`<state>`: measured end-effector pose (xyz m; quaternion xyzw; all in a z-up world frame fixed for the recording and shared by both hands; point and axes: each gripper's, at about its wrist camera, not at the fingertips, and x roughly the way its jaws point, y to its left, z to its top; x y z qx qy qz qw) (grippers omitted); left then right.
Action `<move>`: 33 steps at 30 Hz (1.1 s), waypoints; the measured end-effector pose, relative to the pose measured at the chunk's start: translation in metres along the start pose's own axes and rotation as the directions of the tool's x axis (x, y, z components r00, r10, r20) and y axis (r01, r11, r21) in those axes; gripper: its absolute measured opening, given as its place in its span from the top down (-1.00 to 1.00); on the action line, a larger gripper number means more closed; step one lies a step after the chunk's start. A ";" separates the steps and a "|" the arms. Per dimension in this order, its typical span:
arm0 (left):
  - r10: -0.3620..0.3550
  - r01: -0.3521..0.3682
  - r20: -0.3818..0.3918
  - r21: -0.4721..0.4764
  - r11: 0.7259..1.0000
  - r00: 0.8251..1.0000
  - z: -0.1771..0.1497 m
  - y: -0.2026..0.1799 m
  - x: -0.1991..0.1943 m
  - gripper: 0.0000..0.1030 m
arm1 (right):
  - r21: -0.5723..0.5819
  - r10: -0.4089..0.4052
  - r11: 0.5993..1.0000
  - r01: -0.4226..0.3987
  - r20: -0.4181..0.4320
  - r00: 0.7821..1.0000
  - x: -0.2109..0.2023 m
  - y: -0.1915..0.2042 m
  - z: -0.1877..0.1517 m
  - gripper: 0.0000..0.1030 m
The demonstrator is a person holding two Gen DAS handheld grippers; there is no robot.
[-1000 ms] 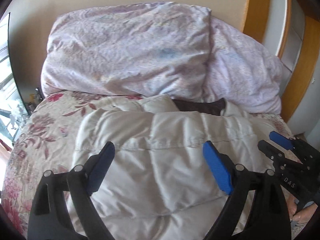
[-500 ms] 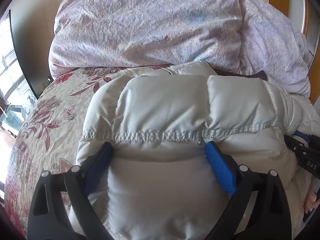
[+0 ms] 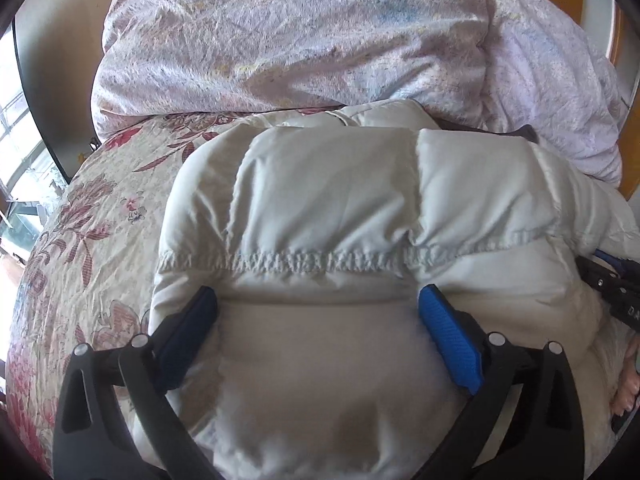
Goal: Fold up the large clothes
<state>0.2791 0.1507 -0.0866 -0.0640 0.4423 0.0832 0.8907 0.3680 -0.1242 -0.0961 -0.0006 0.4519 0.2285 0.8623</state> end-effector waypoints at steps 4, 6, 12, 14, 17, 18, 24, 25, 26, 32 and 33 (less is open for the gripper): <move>-0.144 0.143 0.010 0.008 0.990 0.990 -0.021 0.022 -0.051 -0.95 | 0.059 0.095 0.994 -0.096 0.015 0.995 -0.060 -0.028 -0.019 -0.59; -0.166 0.165 0.019 0.014 0.986 0.986 -0.039 0.043 -0.075 -0.95 | 0.085 0.118 0.989 -0.120 0.022 0.993 -0.090 -0.047 -0.034 -0.87; -0.251 0.246 -0.016 -0.149 0.958 0.968 -0.109 0.120 -0.107 -0.93 | 0.255 0.110 0.962 -0.099 -0.028 0.994 -0.164 -0.132 -0.101 -0.90; -0.285 0.274 -0.029 -0.189 0.943 0.958 -0.131 0.134 -0.112 -0.90 | 0.313 0.074 0.948 -0.055 -0.049 0.996 -0.181 -0.161 -0.127 -0.90; -0.333 0.315 -0.046 -0.226 0.922 0.942 -0.157 0.141 -0.117 -0.84 | 0.397 0.087 0.916 -0.049 -0.076 0.993 -0.194 -0.190 -0.160 -0.89; -0.356 0.335 -0.045 -0.244 0.910 0.933 -0.167 0.142 -0.119 -0.83 | 0.425 0.099 0.904 -0.056 -0.080 0.992 -0.197 -0.197 -0.170 -0.89; -0.442 0.425 0.008 -0.293 0.857 0.897 -0.199 0.140 -0.141 -0.83 | 0.492 0.194 0.862 -0.124 -0.093 0.977 -0.198 -0.210 -0.213 -0.79; -0.449 0.431 0.006 -0.296 0.853 0.893 -0.203 0.139 -0.143 -0.82 | 0.495 0.206 0.859 -0.132 -0.097 0.974 -0.196 -0.209 -0.217 -0.78; -0.453 0.434 0.003 -0.297 0.851 0.891 -0.205 0.138 -0.145 -0.80 | 0.503 0.232 0.851 -0.147 -0.110 0.966 -0.191 -0.208 -0.221 -0.76; -0.518 0.477 -0.025 -0.357 0.803 0.855 -0.229 0.132 -0.150 -0.60 | 0.540 0.337 0.811 -0.226 -0.116 0.934 -0.182 -0.205 -0.241 -0.73; -0.523 0.480 -0.026 -0.362 0.799 0.852 -0.233 0.132 -0.148 -0.59 | 0.553 0.367 0.795 -0.248 -0.113 0.924 -0.177 -0.206 -0.244 -0.70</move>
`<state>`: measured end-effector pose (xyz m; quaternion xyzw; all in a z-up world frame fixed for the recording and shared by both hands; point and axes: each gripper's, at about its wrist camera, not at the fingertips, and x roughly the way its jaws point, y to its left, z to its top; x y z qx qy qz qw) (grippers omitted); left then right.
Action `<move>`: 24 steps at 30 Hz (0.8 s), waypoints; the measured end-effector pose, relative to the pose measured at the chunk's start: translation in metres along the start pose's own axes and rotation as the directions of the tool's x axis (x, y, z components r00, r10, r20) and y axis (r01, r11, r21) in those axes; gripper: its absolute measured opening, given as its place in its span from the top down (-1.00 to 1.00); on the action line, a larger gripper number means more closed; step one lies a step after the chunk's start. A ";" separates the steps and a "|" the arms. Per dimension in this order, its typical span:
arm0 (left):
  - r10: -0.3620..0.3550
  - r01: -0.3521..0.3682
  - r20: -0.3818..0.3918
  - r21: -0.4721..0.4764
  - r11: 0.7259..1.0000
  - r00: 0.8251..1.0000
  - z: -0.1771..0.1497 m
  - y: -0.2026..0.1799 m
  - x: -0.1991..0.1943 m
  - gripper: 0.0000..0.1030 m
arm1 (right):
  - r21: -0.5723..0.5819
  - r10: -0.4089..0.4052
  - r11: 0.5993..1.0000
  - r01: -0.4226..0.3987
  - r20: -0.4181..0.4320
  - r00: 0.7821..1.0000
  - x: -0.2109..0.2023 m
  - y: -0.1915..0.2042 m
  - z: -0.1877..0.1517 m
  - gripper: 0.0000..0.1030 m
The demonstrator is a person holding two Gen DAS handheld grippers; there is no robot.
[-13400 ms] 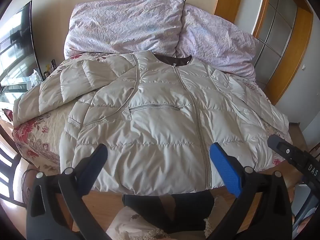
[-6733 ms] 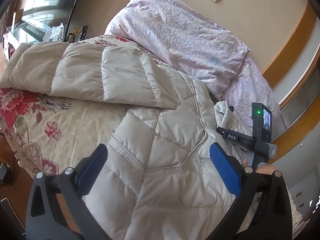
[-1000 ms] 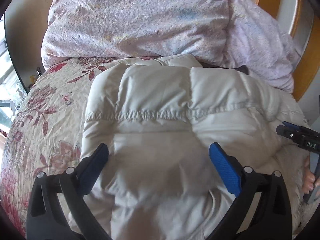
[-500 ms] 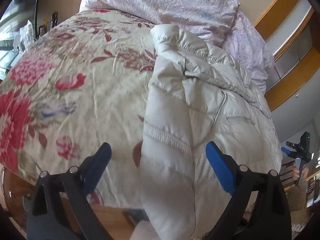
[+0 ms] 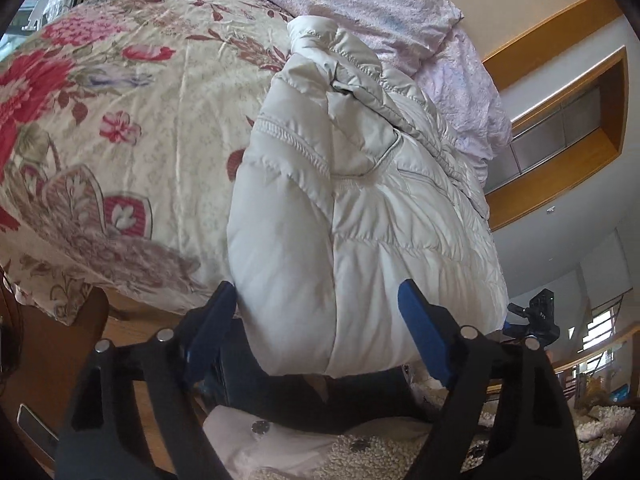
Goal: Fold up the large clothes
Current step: 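Grasp the jacket hem with both grippers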
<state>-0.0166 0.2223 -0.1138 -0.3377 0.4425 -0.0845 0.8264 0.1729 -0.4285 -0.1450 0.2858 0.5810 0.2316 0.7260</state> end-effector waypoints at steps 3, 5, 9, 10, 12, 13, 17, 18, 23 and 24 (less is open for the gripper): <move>-0.015 0.014 -0.017 -0.031 0.999 1.000 -0.004 0.006 0.010 -0.48 | 0.028 0.078 0.997 -0.077 -0.029 0.997 0.013 -0.007 -0.001 -0.45; -0.031 0.029 -0.032 -0.055 0.998 0.999 -0.005 0.011 0.017 -0.36 | 0.033 0.108 0.994 -0.107 -0.038 0.993 0.019 -0.008 -0.002 -0.32; -0.069 0.065 -0.035 -0.096 0.993 0.997 -0.006 0.017 0.025 -0.30 | 0.018 0.133 0.991 -0.133 -0.032 0.991 0.022 -0.006 -0.005 -0.08; -0.075 0.071 -0.034 -0.103 0.992 0.997 -0.006 0.018 0.026 -0.26 | 0.014 0.134 0.991 -0.134 -0.028 0.991 0.021 -0.005 -0.006 -0.03; -0.092 0.087 -0.033 -0.117 0.989 0.995 -0.007 0.019 0.027 -0.15 | -0.001 0.132 0.991 -0.132 -0.024 0.991 0.019 -0.001 -0.007 0.14; -0.096 0.092 -0.030 -0.120 0.989 0.995 -0.009 0.019 0.027 -0.03 | -0.010 0.136 0.991 -0.136 -0.023 0.990 0.017 0.002 -0.009 0.21; -0.101 0.100 -0.009 -0.098 0.990 0.995 -0.009 0.011 0.020 0.33 | -0.071 0.132 0.989 -0.132 -0.010 0.991 0.009 0.019 -0.011 0.46; -0.097 0.096 -0.006 -0.086 0.992 0.995 -0.008 0.008 0.017 0.41 | -0.092 0.125 0.988 -0.125 -0.006 0.992 0.006 0.026 -0.011 0.49; -0.079 0.079 0.019 -0.012 0.997 0.997 -0.001 -0.012 0.003 0.54 | -0.173 0.096 0.981 -0.091 0.021 0.995 -0.003 0.057 -0.009 0.56; -0.078 0.078 0.029 -0.002 0.997 0.997 0.001 -0.015 0.000 0.55 | -0.193 0.097 0.977 -0.088 0.039 0.994 -0.006 0.065 -0.008 0.57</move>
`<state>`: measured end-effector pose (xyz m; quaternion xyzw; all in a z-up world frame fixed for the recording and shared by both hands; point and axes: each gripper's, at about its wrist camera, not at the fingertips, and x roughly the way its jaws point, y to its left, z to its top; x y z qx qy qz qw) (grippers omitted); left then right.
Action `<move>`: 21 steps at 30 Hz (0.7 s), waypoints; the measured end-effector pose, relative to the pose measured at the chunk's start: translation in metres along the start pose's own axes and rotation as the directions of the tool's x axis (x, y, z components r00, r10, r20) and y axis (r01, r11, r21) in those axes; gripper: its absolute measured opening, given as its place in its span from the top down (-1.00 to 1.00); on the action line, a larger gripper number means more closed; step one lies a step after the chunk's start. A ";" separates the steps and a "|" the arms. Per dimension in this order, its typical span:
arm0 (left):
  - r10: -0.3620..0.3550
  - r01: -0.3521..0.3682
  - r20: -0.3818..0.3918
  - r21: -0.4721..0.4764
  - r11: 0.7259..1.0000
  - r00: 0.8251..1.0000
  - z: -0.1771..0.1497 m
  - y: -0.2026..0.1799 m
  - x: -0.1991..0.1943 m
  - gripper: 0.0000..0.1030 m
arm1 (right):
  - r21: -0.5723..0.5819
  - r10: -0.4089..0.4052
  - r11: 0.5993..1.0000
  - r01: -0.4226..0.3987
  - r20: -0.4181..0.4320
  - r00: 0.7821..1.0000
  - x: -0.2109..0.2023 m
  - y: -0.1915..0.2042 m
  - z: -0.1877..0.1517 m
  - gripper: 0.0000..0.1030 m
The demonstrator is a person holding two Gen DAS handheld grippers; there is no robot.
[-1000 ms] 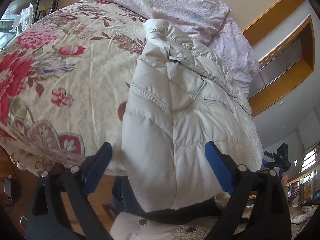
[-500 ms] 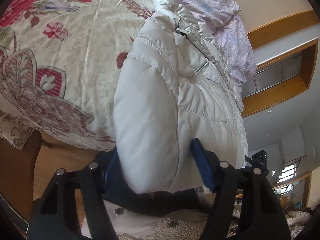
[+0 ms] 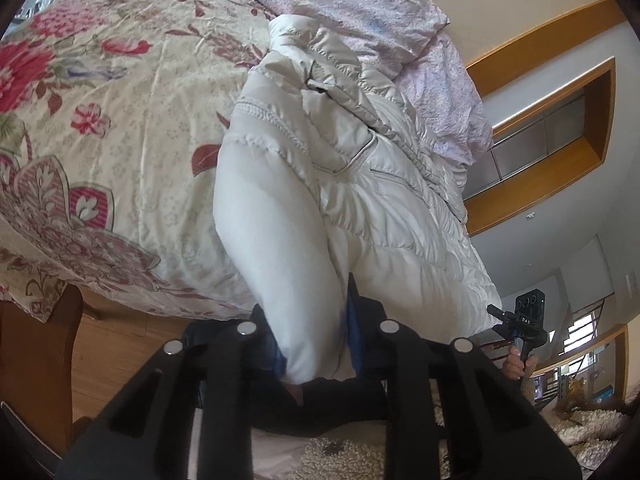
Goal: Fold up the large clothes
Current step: 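Grasp the jacket hem with both grippers, then lift the hem with both grippers and fold it toward the collar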
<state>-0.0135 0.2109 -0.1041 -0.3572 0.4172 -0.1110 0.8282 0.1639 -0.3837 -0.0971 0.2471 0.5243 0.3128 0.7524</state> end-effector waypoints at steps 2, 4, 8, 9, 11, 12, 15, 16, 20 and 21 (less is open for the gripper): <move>0.002 -0.003 0.032 0.026 1.000 1.000 0.006 -0.008 -0.007 0.56 | -0.042 -0.004 0.999 0.006 0.046 0.999 -0.005 0.013 0.005 0.58; -0.002 -0.001 0.075 0.041 0.999 0.997 0.015 -0.018 -0.014 0.57 | -0.082 -0.016 0.996 0.025 0.109 0.994 -0.008 0.028 0.012 0.60; 0.004 -0.015 0.186 0.058 0.998 0.983 0.038 -0.035 -0.028 0.58 | -0.138 -0.052 0.986 0.094 0.276 0.960 -0.020 0.051 0.034 0.61; 0.011 -0.025 0.211 0.062 0.998 0.977 0.045 -0.039 -0.030 0.58 | -0.144 -0.062 0.983 0.112 0.313 0.948 -0.024 0.055 0.039 0.61; 0.028 -0.048 0.262 0.069 0.996 0.965 0.061 -0.049 -0.031 0.58 | -0.159 -0.090 0.973 0.165 0.397 0.914 -0.026 0.067 0.050 0.61; 0.035 -0.058 0.282 0.074 0.996 0.959 0.068 -0.053 -0.031 0.58 | -0.164 -0.102 0.968 0.190 0.434 0.895 -0.025 0.073 0.056 0.61; 0.056 -0.085 0.326 0.076 0.994 0.944 0.092 -0.065 -0.029 0.59 | -0.168 -0.140 0.952 0.256 0.505 0.852 -0.024 0.081 0.070 0.61; 0.062 -0.093 0.336 0.079 0.993 0.940 0.098 -0.068 -0.026 0.59 | -0.170 -0.152 0.945 0.279 0.527 0.836 -0.024 0.083 0.073 0.61; 0.064 -0.103 0.373 0.084 0.991 0.925 0.128 -0.079 -0.020 0.60 | -0.174 -0.178 0.921 0.349 0.607 0.774 -0.024 0.096 0.087 0.62; 0.060 -0.100 0.383 0.085 0.991 0.922 0.136 -0.082 -0.019 0.60 | -0.175 -0.181 0.914 0.365 0.630 0.756 -0.023 0.100 0.091 0.62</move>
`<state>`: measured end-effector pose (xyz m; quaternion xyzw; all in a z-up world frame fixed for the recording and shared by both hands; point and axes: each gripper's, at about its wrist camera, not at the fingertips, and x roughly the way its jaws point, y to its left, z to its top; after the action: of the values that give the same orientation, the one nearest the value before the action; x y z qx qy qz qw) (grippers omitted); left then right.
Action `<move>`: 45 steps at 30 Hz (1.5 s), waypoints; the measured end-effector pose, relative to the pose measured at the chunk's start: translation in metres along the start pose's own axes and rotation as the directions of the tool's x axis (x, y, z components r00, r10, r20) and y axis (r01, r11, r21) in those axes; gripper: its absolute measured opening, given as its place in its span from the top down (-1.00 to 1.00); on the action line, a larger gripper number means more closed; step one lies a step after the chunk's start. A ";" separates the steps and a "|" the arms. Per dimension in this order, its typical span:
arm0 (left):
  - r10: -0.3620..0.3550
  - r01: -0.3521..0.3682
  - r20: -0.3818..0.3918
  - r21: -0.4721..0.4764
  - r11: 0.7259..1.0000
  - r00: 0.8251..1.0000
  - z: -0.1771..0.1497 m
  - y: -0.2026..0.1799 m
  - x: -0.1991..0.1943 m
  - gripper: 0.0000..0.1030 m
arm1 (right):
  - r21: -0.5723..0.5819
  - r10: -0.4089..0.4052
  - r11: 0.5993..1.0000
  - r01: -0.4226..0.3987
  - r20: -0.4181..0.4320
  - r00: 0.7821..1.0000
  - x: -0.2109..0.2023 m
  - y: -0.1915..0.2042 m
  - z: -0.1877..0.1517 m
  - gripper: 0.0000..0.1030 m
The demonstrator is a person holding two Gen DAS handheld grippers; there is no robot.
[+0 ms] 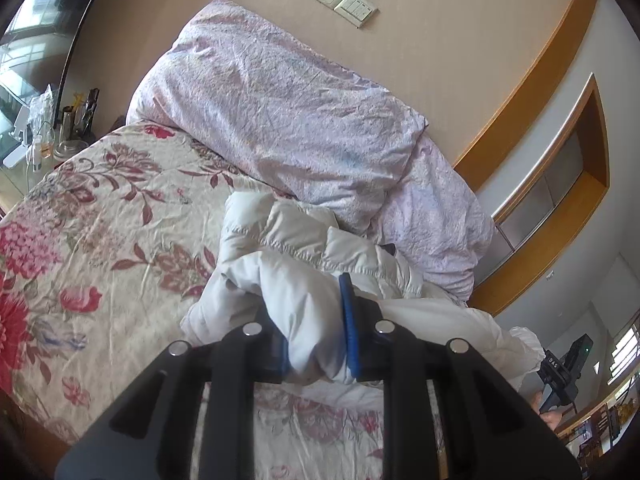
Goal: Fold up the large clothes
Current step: 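Lift the hem with both grippers and fold it toward the collar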
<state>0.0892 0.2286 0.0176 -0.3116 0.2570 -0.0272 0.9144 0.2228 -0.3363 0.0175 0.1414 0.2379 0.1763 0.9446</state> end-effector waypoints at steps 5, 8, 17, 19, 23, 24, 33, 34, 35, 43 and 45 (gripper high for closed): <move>0.013 -0.015 0.064 0.028 0.999 0.998 0.039 -0.014 0.024 0.61 | -0.077 -0.079 0.993 0.089 0.123 0.989 0.018 0.022 0.028 0.62; 0.038 -0.044 0.096 0.055 0.998 0.995 0.063 -0.023 0.044 0.61 | -0.088 -0.113 0.988 0.130 0.178 0.978 0.036 0.030 0.045 0.62; 0.110 -0.117 0.113 0.054 0.992 0.987 0.114 -0.024 0.120 0.61 | -0.093 -0.239 0.961 0.262 0.202 0.950 0.129 0.037 0.073 0.62; 0.125 -0.131 0.107 0.051 0.990 0.986 0.120 -0.021 0.137 0.61 | -0.084 -0.265 0.955 0.284 0.184 0.946 0.152 0.034 0.076 0.62; 0.149 -0.154 0.094 0.047 0.987 0.984 0.126 -0.013 0.169 0.61 | -0.075 -0.297 0.947 0.311 0.149 0.943 0.185 0.030 0.077 0.62; 0.153 -0.157 0.091 0.046 0.986 0.984 0.127 -0.011 0.175 0.61 | -0.075 -0.304 0.946 0.317 0.141 0.942 0.193 0.028 0.077 0.62; 0.187 -0.189 0.050 0.023 0.982 0.981 0.125 0.011 0.225 0.59 | -0.060 -0.361 0.930 0.363 0.039 0.932 0.249 0.021 0.076 0.56; 0.192 -0.193 0.042 0.021 0.981 0.980 0.125 0.013 0.231 0.53 | -0.043 -0.365 0.930 0.365 -0.005 0.931 0.260 0.016 0.077 0.55; 0.198 -0.199 0.037 0.015 0.980 0.979 0.124 0.015 0.237 0.52 | -0.022 -0.360 0.933 0.359 -0.046 0.932 0.269 0.012 0.077 0.51; 0.151 -0.151 0.039 0.000 0.989 0.988 0.131 0.009 0.230 -0.60 | 0.138 -0.264 0.953 0.270 -0.064 0.963 0.257 -0.006 0.093 -0.29; 0.194 -0.198 0.101 0.031 0.980 0.976 0.133 0.001 0.215 -0.96 | 0.092 -0.304 0.950 0.299 0.041 0.952 0.236 0.007 0.098 -0.73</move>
<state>0.3401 0.2578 0.0093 -0.2668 0.2411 0.0731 0.9302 0.4646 -0.2535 0.0090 0.1481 0.2381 0.0158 0.9598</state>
